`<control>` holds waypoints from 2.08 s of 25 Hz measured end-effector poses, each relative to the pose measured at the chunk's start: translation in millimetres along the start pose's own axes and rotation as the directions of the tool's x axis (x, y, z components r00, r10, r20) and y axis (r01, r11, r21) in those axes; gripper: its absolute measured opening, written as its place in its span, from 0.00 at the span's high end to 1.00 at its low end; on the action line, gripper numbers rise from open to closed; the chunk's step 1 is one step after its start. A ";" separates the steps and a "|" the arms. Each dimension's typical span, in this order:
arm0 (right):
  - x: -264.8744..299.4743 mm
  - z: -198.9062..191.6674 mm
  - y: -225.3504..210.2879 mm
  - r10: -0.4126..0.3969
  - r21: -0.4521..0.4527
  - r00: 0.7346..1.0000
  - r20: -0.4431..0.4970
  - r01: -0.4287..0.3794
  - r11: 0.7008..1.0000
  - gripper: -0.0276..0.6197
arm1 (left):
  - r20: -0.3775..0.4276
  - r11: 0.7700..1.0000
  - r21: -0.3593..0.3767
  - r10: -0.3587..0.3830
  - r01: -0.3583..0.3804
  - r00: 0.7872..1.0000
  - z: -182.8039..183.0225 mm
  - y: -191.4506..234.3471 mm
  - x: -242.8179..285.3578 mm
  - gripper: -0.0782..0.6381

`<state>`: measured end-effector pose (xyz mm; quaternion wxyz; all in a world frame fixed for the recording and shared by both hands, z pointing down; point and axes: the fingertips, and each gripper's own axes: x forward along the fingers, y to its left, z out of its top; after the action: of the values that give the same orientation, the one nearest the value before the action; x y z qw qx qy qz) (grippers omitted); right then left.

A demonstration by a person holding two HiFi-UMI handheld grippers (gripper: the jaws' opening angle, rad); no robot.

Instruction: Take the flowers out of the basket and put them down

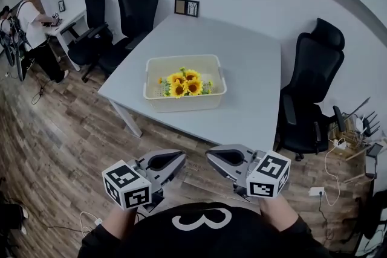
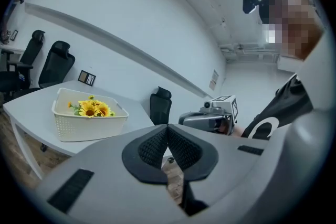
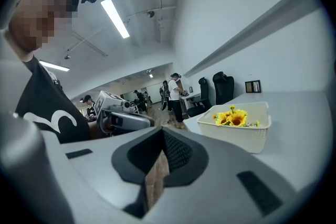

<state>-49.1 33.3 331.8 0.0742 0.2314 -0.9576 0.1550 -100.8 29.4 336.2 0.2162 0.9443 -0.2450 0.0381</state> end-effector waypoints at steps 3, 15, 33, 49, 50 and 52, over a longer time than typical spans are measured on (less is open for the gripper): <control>3.1 1.1 -13.5 -0.009 0.007 1.000 -0.010 0.009 1.000 0.94 | -0.004 1.000 -0.001 -0.015 0.015 1.000 3.6 10.5 8.3 0.87; 15.1 8.2 -113.0 -0.014 0.016 0.998 -0.060 0.015 1.000 0.94 | -0.027 0.999 -0.024 0.045 -0.046 0.999 25.1 76.4 54.8 0.87; 75.0 21.4 -268.3 0.059 -0.169 0.969 -0.239 -0.101 0.980 0.94 | -0.075 0.978 -0.089 0.184 -0.190 0.980 49.6 170.7 117.9 0.87; 116.9 -28.8 -292.2 0.017 -0.333 0.805 -0.593 -0.264 0.905 0.75 | -0.058 0.963 -0.133 0.226 -0.232 0.972 68.0 226.7 71.6 0.87; 120.5 -30.3 -291.1 0.018 -0.334 0.796 -0.605 -0.274 0.902 0.74 | -0.057 0.963 -0.135 0.228 -0.234 0.972 68.4 230.8 68.9 0.87; 126.8 -37.0 -289.8 0.012 -0.341 0.771 -0.636 -0.296 0.892 0.62 | -0.049 0.962 -0.136 0.232 -0.237 0.971 68.9 236.9 64.1 0.87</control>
<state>-23.3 -252.6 469.8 0.4186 0.0645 -0.9057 0.0168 -160.4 -214.9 377.7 0.2801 0.8904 -0.3535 0.0615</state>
